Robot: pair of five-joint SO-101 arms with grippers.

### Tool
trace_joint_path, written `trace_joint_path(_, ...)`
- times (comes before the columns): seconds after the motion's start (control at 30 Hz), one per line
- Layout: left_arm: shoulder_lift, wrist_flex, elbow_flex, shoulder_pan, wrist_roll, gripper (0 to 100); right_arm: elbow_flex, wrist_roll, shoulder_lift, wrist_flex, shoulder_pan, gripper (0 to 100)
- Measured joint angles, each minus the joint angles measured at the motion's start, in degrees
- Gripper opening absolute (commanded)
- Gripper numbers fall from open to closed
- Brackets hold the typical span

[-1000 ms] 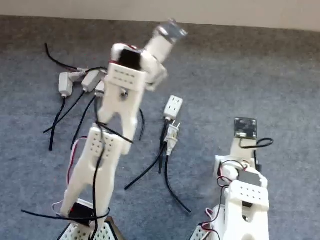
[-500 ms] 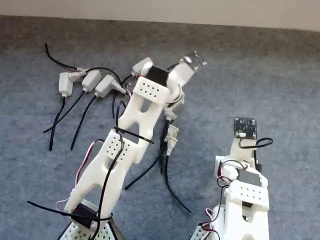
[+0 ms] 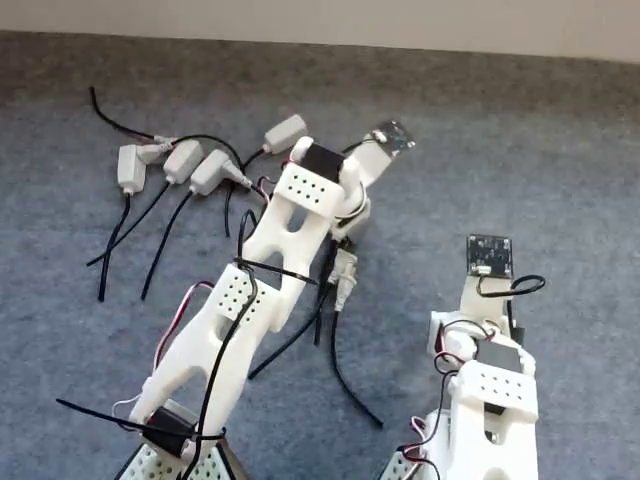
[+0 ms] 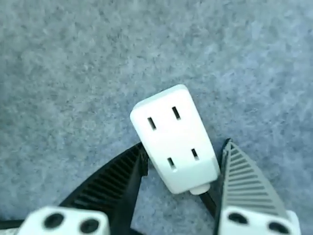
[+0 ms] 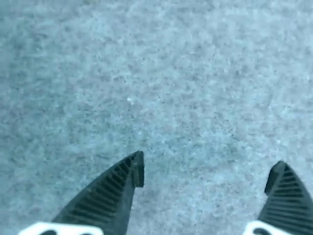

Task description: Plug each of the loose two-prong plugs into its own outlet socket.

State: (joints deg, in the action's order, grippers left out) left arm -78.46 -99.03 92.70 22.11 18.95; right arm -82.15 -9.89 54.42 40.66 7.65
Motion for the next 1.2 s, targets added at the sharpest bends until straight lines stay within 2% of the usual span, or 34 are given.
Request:
trace_joint_path(0.07, 0.0, 0.0, 0.0, 0.0, 0.0, 15, 0.0, 0.0, 0.0, 0.0, -1.14, 37.9)
trace_joint_path(0.13, 0.0, 0.0, 0.0, 0.09, 0.0, 1, 0.0, 0.0, 0.0, 0.0, -0.97, 37.9)
trace_joint_path(0.3, 0.0, -0.44, 0.0, 0.26, -0.09, 0, 0.0, 0.0, 0.0, 0.0, -1.49, 37.9)
trace_joint_path(0.43, 2.11, -0.53, -0.09, -2.29, 1.41, 0, 0.0, 0.0, 0.0, -1.14, -1.58, 37.9)
trace_joint_path(0.7, 21.71, -1.05, -3.16, -10.99, 4.04, 0, -0.18, 0.0, 0.0, -2.64, -1.58, 37.9)
trace_joint_path(0.97, 45.45, -1.41, -31.3, -14.59, 15.21, 0, -1.32, 0.0, 0.0, -2.64, -1.58, 37.9)
trace_joint_path(1.2, 67.08, -1.23, -70.68, -14.33, 28.57, 0, -1.32, 0.0, 0.0, -2.64, -3.43, 37.9)
